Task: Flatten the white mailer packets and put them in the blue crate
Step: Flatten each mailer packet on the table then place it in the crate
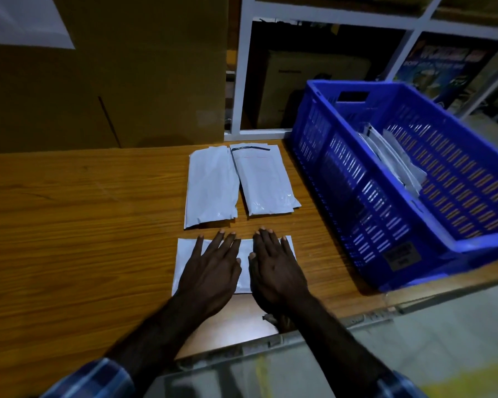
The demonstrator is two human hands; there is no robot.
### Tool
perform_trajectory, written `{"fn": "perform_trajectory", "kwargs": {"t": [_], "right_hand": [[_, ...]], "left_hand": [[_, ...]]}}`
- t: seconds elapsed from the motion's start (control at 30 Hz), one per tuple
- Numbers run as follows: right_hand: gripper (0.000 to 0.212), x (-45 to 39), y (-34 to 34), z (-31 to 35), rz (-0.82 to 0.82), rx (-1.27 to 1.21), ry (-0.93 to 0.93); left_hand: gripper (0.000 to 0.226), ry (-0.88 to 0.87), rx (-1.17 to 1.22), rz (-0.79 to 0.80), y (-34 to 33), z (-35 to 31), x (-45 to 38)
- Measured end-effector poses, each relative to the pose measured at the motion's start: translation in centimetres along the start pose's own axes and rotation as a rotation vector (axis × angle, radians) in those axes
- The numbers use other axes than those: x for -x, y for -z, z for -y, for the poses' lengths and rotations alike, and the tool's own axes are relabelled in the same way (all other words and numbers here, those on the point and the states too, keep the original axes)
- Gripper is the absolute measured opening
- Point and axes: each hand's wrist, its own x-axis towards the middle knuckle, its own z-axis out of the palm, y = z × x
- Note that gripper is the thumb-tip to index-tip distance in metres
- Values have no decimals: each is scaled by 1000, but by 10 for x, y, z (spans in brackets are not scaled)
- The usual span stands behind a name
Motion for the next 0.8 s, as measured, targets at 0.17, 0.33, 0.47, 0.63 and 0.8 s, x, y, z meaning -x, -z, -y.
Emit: {"fn": "perform_trajectory", "kwargs": {"t": [0.17, 0.33, 0.47, 0.63, 0.8], "right_hand": [[57, 9, -7, -6, 32, -7, -15], [58, 10, -4, -2, 52, 32, -40], [59, 10, -3, -2, 90, 55, -49], [64, 7, 2, -2, 171, 23, -57], [61, -7, 16, 20, 113, -75, 11]], "left_hand": [[57, -25, 13, -13, -13, 3, 3], [58, -13, 22, -16, -13, 2, 4], [57, -4, 33, -9, -13, 1, 5], [73, -8, 129, -16, -13, 5, 4], [60, 39, 161, -70, -4, 21, 12]]}}
